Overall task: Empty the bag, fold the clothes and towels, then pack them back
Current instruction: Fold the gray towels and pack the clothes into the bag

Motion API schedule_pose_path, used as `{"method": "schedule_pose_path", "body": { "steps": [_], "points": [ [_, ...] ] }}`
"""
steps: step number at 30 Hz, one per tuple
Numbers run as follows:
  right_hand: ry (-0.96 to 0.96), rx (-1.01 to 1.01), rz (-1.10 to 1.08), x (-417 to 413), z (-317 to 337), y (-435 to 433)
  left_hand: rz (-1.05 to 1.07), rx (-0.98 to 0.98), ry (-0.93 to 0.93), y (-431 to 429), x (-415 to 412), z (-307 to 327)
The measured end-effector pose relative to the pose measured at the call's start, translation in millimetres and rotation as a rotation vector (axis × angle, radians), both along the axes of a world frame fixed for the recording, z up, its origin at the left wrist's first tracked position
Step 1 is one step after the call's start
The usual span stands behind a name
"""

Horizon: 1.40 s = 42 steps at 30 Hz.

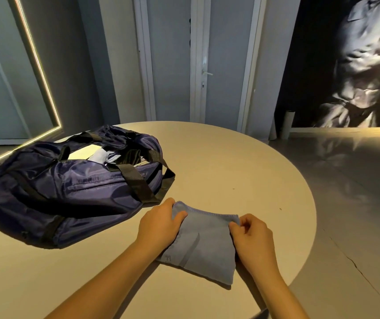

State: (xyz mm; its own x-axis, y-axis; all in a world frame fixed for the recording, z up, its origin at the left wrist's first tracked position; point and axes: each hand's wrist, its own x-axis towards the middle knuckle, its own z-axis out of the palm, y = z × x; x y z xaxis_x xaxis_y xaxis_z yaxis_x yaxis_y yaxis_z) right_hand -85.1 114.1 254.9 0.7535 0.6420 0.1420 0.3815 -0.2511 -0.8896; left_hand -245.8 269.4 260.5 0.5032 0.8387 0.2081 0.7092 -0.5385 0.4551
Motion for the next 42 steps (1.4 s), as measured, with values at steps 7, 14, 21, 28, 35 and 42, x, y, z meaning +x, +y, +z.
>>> {"method": "schedule_pose_path", "body": {
  "steps": [7, 14, 21, 28, 35, 42],
  "points": [
    [-0.263, -0.393, 0.067, 3, 13, 4, -0.221, 0.061, 0.110, 11, -1, -3],
    [0.189, -0.404, 0.446, 32, 52, 8, -0.427, -0.091, 0.049, 19, -3, 12],
    [0.427, -0.085, 0.661, 21, 83, -6, -0.620, -0.543, -0.009, 10, -17, 63],
    [0.203, -0.052, 0.736, 11, 115, -13, -0.660, -0.433, -0.059, -6, -37, 98],
    [0.031, 0.028, 0.637, 16, 140, 9, -0.436, 0.019, -0.196, -8, -54, 127],
    [-0.208, 0.122, 0.595, 2, 116, 6, -0.327, 0.547, -0.173, -15, -76, 100]
  ]
}}
